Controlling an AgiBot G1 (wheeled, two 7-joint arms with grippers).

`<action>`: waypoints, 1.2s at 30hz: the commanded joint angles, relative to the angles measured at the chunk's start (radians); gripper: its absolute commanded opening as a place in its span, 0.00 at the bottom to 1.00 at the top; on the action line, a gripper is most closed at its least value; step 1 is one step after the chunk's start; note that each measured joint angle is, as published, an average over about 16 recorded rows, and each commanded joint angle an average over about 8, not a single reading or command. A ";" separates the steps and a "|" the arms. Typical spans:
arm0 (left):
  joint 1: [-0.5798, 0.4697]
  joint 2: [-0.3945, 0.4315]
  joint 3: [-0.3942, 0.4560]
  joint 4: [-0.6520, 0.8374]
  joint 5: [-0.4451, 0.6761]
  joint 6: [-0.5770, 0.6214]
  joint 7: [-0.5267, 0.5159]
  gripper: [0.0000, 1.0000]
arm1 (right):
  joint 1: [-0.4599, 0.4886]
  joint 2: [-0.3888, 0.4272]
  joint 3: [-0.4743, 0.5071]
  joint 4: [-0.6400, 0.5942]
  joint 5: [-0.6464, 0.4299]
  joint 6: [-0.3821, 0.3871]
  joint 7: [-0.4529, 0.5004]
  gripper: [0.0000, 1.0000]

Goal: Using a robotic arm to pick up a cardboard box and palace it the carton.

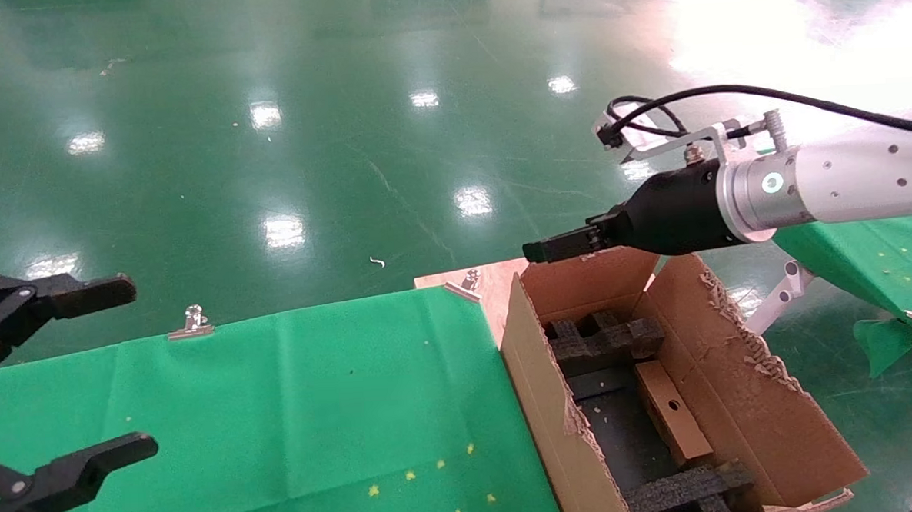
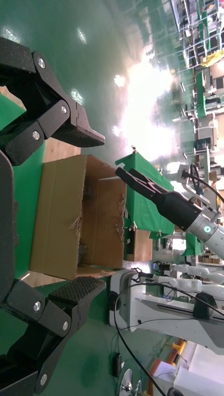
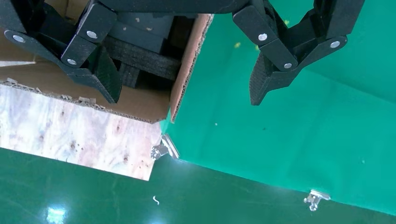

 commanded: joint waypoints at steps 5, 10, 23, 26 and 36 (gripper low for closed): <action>0.000 0.000 0.000 0.000 0.000 0.000 0.000 1.00 | -0.039 -0.003 0.044 -0.003 0.026 -0.020 -0.052 1.00; 0.000 0.000 0.000 0.000 0.000 0.000 0.000 1.00 | -0.107 -0.011 0.131 -0.007 0.088 -0.062 -0.159 1.00; 0.000 0.000 0.000 0.000 0.000 0.000 0.000 1.00 | -0.289 -0.030 0.364 -0.019 0.256 -0.174 -0.444 1.00; 0.000 0.000 0.000 0.000 0.000 0.000 0.000 1.00 | -0.331 -0.035 0.418 -0.021 0.295 -0.200 -0.510 1.00; 0.000 0.000 0.000 0.000 0.000 0.000 0.000 1.00 | -0.471 -0.050 0.597 -0.030 0.424 -0.287 -0.729 1.00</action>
